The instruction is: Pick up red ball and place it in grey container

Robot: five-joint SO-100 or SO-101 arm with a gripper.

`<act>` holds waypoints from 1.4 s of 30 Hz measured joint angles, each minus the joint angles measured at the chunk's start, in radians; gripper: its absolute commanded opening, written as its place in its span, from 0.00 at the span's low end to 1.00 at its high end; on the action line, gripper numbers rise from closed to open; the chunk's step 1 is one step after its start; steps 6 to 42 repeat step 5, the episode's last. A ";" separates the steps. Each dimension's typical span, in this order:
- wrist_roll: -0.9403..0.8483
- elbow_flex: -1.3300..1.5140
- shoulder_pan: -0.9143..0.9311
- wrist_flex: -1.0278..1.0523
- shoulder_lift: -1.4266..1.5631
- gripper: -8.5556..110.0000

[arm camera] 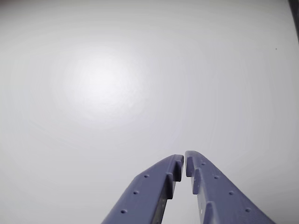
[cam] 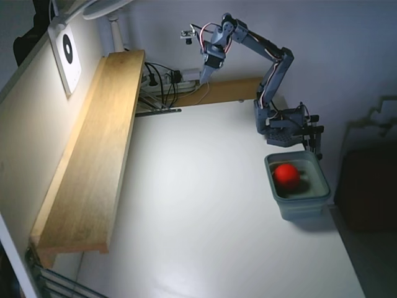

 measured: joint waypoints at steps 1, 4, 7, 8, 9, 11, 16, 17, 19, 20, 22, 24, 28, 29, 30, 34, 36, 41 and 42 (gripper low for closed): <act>0.000 0.000 0.000 0.000 0.000 0.05; 0.000 0.000 0.000 0.000 0.000 0.05; 0.000 0.000 0.000 0.000 0.000 0.05; 0.000 0.000 0.000 0.000 0.000 0.05; 0.000 0.000 0.000 0.000 0.000 0.05; 0.000 0.000 0.000 0.000 0.000 0.05; 0.000 0.000 0.000 0.000 0.000 0.05; 0.000 0.000 0.000 0.000 0.000 0.05; 0.000 0.000 0.000 0.000 0.000 0.05; 0.000 0.000 0.000 0.000 0.000 0.05; 0.000 0.000 0.000 0.000 0.000 0.05; 0.000 0.000 0.000 0.000 0.000 0.05; 0.000 0.000 0.000 0.000 0.000 0.05; 0.000 0.000 0.000 0.000 0.000 0.05; 0.000 0.000 0.000 0.000 0.000 0.05; 0.000 0.000 0.000 0.000 0.000 0.05; 0.000 0.000 0.000 0.000 0.000 0.05; 0.000 0.000 0.000 0.000 0.000 0.05; 0.000 0.000 0.000 0.000 0.000 0.05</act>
